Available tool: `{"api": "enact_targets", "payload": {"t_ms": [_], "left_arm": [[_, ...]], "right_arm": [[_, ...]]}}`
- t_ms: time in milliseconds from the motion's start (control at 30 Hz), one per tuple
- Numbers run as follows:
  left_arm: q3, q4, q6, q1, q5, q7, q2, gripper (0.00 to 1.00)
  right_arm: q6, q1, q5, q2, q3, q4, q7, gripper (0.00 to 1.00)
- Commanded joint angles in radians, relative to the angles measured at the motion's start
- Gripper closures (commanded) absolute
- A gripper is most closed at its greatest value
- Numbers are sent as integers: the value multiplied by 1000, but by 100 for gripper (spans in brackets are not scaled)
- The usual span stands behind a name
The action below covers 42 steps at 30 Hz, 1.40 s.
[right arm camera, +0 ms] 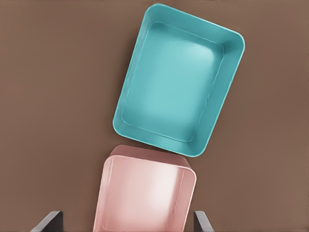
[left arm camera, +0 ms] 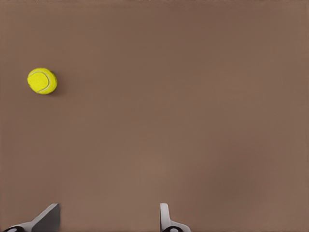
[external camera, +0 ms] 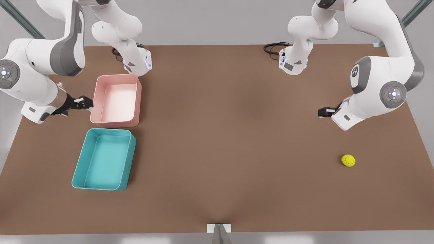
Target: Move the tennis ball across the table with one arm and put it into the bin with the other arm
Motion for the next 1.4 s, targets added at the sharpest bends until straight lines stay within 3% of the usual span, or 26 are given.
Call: {"api": "enact_targets", "payload": {"t_ms": [0,33,67,100,133,167,233,300,367,433,533,667,1033,1367], "left_arm": [[0,0,22,1,0,47,0,0],[0,0,17,2,0,47,2,0],[2,0,29,5,0,48,14,11],[2,8,159,10,5,122,87,47],[2,42,212,31,5,174,158,74],[3,111,215,77,-3,226,247,79],[-1,169,383,200,3,837,368,79],[-18,172,489,265,6,1165,420,79],[-14,171,652,350,6,1874,499,79],[14,204,672,415,3,2134,574,79],[17,214,693,430,5,2354,583,79],[38,215,798,439,8,2443,634,79],[63,109,735,438,29,2080,660,79],[60,72,739,404,16,2138,680,79]], "right_arm": [[43,7,-3,-1,-1,-2,160,0],[42,10,-4,2,-1,0,174,0],[43,9,2,10,1,4,174,0],[43,9,9,13,-1,4,174,0],[43,9,9,13,-1,3,171,0],[43,9,9,13,-1,0,171,0],[43,9,8,13,-1,0,162,0],[40,10,3,13,-1,-5,137,0],[40,12,2,14,-1,-8,137,0],[40,17,0,14,1,-10,137,0],[40,17,-3,16,1,-10,137,0],[40,20,-4,31,1,-7,136,0],[40,18,-5,45,4,0,134,0],[39,17,6,54,4,0,137,0]]}}
